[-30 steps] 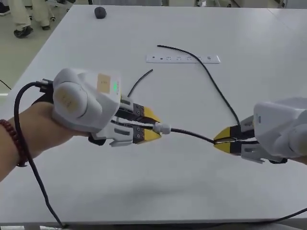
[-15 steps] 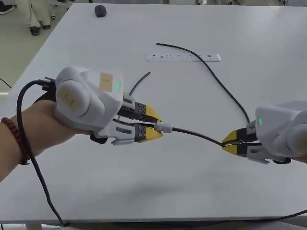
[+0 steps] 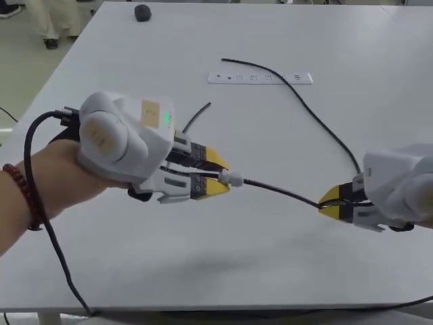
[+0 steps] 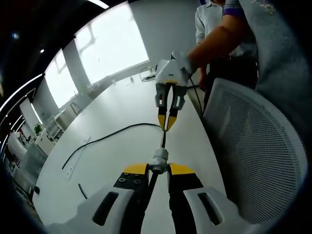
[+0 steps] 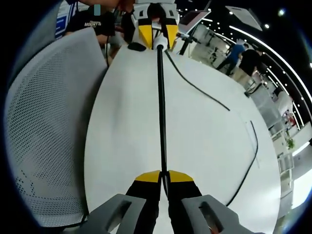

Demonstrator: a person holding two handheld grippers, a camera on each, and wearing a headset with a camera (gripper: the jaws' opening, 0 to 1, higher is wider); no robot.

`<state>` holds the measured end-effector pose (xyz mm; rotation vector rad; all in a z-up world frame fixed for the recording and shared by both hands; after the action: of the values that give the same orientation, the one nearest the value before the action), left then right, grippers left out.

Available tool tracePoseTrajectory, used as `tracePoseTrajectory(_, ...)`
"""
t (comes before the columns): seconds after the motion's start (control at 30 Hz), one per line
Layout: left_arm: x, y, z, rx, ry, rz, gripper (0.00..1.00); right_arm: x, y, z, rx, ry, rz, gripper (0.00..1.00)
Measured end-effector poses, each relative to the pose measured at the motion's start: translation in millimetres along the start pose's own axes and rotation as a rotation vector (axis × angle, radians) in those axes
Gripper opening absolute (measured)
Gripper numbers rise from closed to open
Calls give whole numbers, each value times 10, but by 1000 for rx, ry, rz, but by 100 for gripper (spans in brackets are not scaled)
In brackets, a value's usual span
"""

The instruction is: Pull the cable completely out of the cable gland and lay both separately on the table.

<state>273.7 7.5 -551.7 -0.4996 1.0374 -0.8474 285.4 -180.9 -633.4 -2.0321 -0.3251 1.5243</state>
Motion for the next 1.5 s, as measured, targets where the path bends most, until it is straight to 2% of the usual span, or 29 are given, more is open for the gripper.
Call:
tracePoseTrajectory(0.2, -23, 24, 9, 0, -1, 6, 15, -2, 68, -7, 12, -2, 14, 0)
tracePoseTrajectory(0.63, 12, 22, 7, -7, -1, 4, 15, 17, 105, 19, 39, -3, 16, 0)
tracePoseTrajectory(0.93, 33, 24, 1, -12, -1, 12, 15, -16, 137, -35, 45, 13, 9, 0)
tracePoseTrajectory(1.0, 34, 30, 8, -13, -4, 18, 15, -26, 133, -25, 83, -3, 5, 0)
tracePoseTrajectory(1.03, 34, 49, 8, -12, -3, 33, 15, -31, 108, -25, 96, -6, -10, 0)
tracePoseTrajectory(1.07, 38, 47, 8, -11, -2, 30, 15, -31, 46, 10, 101, -31, -50, 3)
tracePoseTrajectory(1.1, 41, 45, 5, -13, -1, 31, 15, -54, -42, 2, 117, -10, -89, 12)
tracePoseTrajectory(1.13, 45, 43, 1, -13, 0, 33, 15, -68, -91, 29, 116, -21, -97, 17)
tracePoseTrajectory(1.17, 49, 41, 0, -12, 1, 33, 15, -81, -178, 79, 130, -50, -110, 17)
tracePoseTrajectory(1.2, 54, 41, 0, -12, 0, 35, 15, -95, -266, 67, 105, -28, -135, 17)
tracePoseTrajectory(1.27, 64, 42, -2, -11, 2, 38, 15, -126, -448, 126, 86, -45, -169, 17)
tracePoseTrajectory(1.3, 69, 37, -3, -12, 3, 37, 15, -145, -602, 145, 68, -40, -214, 17)
tracePoseTrajectory(1.37, 73, 32, -4, -9, 3, 38, 15, -179, -788, 211, 63, -67, -257, 16)
tracePoseTrajectory(1.4, 73, 30, -4, -10, 3, 37, 15, -200, -901, 217, 49, -55, -282, 15)
tracePoseTrajectory(1.47, 72, 34, -2, -11, 3, 39, 15, -222, -1067, 286, 49, -88, -316, 12)
tracePoseTrajectory(1.5, 71, 35, 0, -11, 2, 40, 15, -224, -1121, 288, 34, -77, -329, 12)
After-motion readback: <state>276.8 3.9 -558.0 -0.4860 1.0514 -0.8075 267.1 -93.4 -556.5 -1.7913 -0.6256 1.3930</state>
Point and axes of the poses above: the centre of the closed fingertips' face, and the gripper's own axes: x roughly forward along the fingers, z roughly to its left, y roughly out of its underside, the point moved 4 cm from there along -x, roughly backward along the fingers, and after that the axes turned 13 degrees about x, right-handed, at the moved point
